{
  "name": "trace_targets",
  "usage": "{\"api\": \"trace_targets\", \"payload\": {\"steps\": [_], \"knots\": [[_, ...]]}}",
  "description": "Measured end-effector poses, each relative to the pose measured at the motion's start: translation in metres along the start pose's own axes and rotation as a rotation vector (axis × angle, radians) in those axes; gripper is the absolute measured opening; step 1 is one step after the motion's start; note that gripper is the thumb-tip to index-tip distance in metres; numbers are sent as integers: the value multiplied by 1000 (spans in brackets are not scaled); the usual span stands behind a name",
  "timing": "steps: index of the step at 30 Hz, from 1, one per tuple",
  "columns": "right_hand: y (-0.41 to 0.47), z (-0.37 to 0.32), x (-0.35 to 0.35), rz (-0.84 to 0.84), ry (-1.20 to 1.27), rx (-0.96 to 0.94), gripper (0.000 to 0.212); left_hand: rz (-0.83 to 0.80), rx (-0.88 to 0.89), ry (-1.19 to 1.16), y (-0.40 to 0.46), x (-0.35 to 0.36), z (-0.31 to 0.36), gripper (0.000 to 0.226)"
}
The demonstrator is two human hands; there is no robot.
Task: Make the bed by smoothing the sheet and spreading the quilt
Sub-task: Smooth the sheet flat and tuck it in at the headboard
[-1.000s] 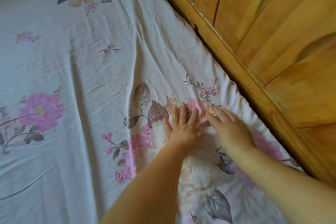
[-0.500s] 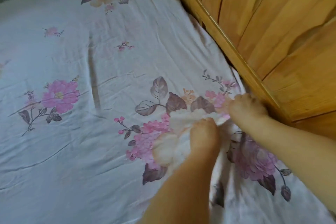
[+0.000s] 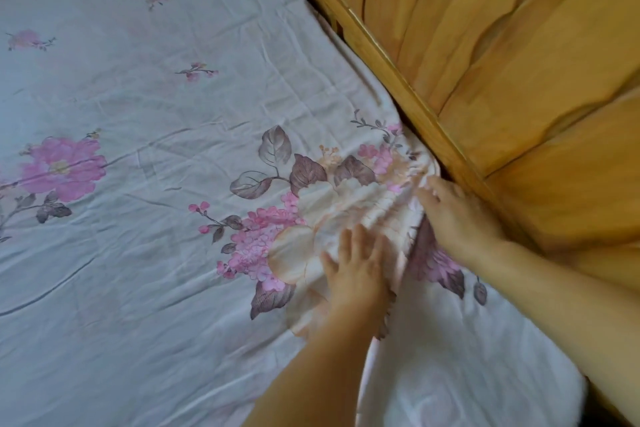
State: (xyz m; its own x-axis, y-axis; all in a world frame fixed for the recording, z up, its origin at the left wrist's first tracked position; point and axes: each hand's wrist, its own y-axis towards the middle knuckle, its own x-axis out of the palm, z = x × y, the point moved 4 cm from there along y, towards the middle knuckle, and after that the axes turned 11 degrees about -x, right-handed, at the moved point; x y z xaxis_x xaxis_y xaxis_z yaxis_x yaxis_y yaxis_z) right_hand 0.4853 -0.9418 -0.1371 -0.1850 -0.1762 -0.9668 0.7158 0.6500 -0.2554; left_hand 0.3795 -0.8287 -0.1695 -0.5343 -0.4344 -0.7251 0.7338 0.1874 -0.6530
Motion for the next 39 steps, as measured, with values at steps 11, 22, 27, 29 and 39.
{"api": "trace_targets", "payload": {"steps": [11,22,27,29,39], "knots": [[-126,-27,46,-83,-91,-105,48,113,127,24,-91,75,-21,21],[-126,-2,56,-855,-416,-27,38,115,-76,-47,-93,59,-2,28],[-119,2,58,-815,-387,108,41,-44,-71,-64,-96,75,-2,54],[-123,-1,56,-781,-377,84,43,-114,-35,-25,-97,80,-4,65],[-205,-54,74,-473,-84,-59,48,-293,106,213,-135,110,-25,84]]}}
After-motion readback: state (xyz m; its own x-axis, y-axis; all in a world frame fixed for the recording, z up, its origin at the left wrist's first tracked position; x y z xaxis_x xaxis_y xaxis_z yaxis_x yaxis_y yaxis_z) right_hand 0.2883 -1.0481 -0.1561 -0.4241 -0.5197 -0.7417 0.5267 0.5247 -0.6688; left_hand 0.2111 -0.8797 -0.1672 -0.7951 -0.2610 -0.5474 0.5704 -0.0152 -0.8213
